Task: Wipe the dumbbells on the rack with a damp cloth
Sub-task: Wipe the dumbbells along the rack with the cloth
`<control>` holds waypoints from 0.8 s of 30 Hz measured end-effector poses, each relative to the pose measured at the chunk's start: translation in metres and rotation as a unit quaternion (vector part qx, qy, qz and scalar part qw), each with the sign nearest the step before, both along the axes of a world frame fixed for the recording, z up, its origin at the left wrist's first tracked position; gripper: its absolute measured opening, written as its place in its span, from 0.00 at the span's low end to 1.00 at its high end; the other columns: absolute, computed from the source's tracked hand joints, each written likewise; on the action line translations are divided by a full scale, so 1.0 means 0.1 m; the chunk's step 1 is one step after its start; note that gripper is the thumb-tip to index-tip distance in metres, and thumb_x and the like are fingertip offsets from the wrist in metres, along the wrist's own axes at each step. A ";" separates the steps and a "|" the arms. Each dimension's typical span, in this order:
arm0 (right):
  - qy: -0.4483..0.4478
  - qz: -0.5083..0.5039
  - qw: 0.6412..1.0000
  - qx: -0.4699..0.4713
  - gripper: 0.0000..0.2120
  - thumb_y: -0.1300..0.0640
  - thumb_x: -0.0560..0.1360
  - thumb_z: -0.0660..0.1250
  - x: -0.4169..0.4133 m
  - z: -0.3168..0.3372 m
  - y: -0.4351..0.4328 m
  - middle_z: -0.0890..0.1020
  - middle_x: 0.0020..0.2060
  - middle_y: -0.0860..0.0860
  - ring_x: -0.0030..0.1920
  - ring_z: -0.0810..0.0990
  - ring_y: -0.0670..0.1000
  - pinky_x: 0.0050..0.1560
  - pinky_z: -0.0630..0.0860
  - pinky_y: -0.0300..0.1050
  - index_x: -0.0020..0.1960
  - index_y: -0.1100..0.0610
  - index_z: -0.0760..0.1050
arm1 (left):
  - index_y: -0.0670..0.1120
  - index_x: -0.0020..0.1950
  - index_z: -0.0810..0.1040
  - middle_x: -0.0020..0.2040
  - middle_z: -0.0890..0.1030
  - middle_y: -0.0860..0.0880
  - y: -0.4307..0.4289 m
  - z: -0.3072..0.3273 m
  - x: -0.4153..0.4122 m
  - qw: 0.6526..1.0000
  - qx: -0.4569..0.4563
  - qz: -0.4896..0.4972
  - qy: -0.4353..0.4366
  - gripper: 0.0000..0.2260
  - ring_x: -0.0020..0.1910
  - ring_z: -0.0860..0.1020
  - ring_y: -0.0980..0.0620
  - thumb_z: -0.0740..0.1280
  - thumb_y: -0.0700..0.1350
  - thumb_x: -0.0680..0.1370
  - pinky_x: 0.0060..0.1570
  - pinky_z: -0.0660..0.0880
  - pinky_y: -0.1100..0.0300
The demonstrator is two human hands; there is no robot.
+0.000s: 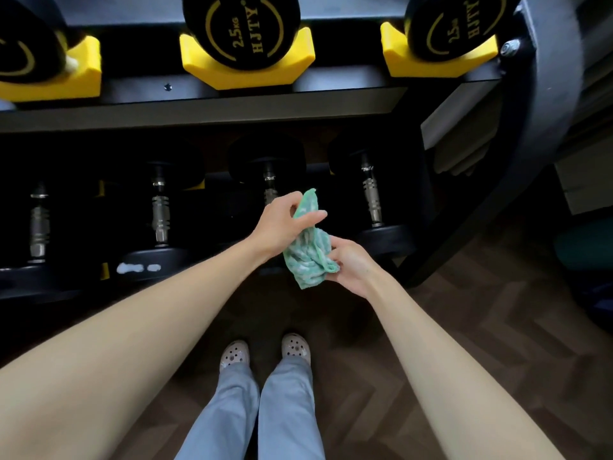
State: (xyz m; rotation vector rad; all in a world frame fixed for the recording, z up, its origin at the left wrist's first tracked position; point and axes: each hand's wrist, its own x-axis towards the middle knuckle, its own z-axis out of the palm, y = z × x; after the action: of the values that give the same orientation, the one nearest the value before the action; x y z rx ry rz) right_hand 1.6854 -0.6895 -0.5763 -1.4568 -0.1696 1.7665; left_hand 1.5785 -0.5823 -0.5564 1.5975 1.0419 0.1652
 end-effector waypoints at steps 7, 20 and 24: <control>0.141 -0.018 0.990 0.016 0.27 0.47 0.75 0.57 0.13 -0.05 -0.06 0.76 0.62 0.61 0.64 0.74 0.61 0.65 0.69 0.56 0.67 0.65 0.68 | 0.46 0.33 0.69 0.30 0.69 0.52 0.04 0.00 0.16 0.999 0.026 -0.027 0.038 0.15 0.28 0.67 0.57 0.66 0.51 0.77 0.31 0.65 0.66; 0.202 -0.058 0.969 0.131 0.22 0.54 0.64 0.76 0.18 -0.12 -0.17 0.82 0.51 0.54 0.52 0.82 0.51 0.53 0.79 0.45 0.57 0.58 0.79 | 0.44 0.38 0.71 0.35 0.74 0.49 0.05 -0.22 0.05 0.987 -0.078 0.071 0.118 0.13 0.33 0.73 0.53 0.64 0.51 0.78 0.32 0.70 0.63; 0.200 -0.177 0.955 0.127 0.16 0.58 0.71 0.67 0.09 -0.12 -0.17 0.82 0.52 0.55 0.54 0.81 0.52 0.55 0.78 0.46 0.59 0.59 0.76 | 0.45 0.36 0.68 0.34 0.70 0.48 -0.06 -0.23 0.11 0.972 -0.146 -0.015 0.184 0.10 0.32 0.68 0.53 0.63 0.41 0.77 0.29 0.66 0.63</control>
State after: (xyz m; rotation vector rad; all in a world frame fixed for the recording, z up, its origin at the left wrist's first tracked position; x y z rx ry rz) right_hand 1.6947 -0.7069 -0.5885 -0.8622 0.0711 1.6323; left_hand 1.5899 -0.5878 -0.5792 1.4009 1.2590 -0.3054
